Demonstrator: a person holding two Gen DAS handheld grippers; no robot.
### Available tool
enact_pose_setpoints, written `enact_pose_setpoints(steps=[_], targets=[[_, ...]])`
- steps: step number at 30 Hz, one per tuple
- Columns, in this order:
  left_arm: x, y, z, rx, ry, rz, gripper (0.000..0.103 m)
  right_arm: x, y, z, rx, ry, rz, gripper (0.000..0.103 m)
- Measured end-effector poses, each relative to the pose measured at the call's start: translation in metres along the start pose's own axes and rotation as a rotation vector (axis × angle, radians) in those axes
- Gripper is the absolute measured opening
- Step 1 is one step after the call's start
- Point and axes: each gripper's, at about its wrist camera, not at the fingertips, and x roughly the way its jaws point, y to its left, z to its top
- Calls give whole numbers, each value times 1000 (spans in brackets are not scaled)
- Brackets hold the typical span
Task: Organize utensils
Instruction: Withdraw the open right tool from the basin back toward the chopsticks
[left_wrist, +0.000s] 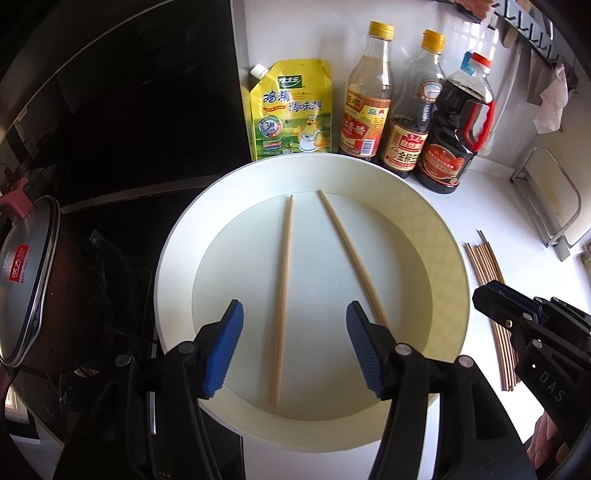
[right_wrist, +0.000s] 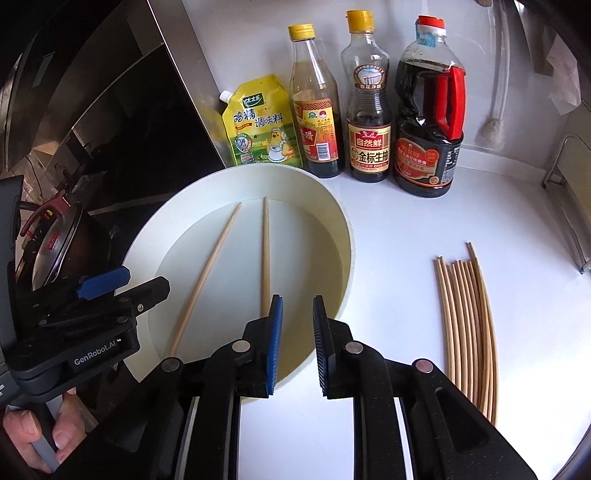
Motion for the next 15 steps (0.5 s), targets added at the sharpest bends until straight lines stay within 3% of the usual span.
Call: enact_pose_setpoints(steps=[15], targets=[[-16, -51, -14, 29, -1, -33, 59, -35, -47, -17, 22, -21, -45, 19]])
